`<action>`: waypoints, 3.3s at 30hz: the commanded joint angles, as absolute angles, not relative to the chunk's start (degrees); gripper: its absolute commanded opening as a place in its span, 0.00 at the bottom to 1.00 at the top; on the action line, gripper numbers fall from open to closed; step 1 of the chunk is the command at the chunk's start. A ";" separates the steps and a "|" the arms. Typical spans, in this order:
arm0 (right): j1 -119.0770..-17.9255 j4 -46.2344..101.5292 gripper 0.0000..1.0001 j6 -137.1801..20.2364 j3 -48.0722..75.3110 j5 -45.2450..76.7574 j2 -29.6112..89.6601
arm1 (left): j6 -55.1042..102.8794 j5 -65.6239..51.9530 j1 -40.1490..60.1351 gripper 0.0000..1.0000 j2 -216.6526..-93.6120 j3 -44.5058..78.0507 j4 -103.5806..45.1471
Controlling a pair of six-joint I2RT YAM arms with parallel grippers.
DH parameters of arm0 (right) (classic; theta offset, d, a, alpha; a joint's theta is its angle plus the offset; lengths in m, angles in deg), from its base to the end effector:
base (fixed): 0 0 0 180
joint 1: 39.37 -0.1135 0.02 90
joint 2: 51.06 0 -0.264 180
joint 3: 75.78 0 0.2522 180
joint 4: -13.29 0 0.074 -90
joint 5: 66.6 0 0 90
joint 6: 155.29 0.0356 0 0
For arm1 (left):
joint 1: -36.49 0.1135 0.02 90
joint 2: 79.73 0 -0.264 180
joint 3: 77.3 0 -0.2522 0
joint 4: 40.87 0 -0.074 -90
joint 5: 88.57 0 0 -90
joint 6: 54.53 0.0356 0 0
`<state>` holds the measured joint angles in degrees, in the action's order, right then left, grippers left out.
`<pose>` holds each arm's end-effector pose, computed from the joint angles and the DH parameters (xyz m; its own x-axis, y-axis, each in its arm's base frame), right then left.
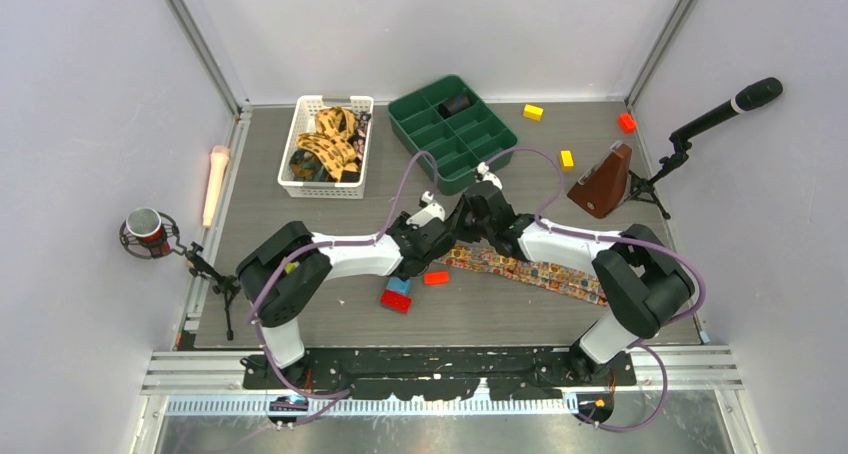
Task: Roll the ties
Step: Roll the tie at the center of the board.
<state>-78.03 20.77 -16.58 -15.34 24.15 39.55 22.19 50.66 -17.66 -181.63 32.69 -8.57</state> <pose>0.2561 0.2043 0.1838 -0.7780 0.3397 -0.5285 -0.0484 0.8062 0.5896 0.2157 -0.2524 0.1510 -0.5904 0.5609 -0.5804 0.2061 0.8000 0.5635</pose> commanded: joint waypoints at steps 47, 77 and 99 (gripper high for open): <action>-77.56 18.08 0.00 -15.93 -15.88 21.69 37.86 | 15.30 39.76 -17.57 0.41 -178.69 31.43 -10.02; -77.60 18.72 0.00 -16.74 -14.33 20.95 38.47 | 11.13 17.65 -6.87 0.48 -166.90 35.77 -13.85; -83.30 11.57 0.01 -10.73 -1.45 2.38 53.06 | 3.02 -7.55 18.12 0.53 -155.81 49.13 -26.32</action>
<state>-82.92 11.46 -12.08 -4.52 4.26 52.01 5.14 -0.81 16.22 -157.44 47.64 -20.55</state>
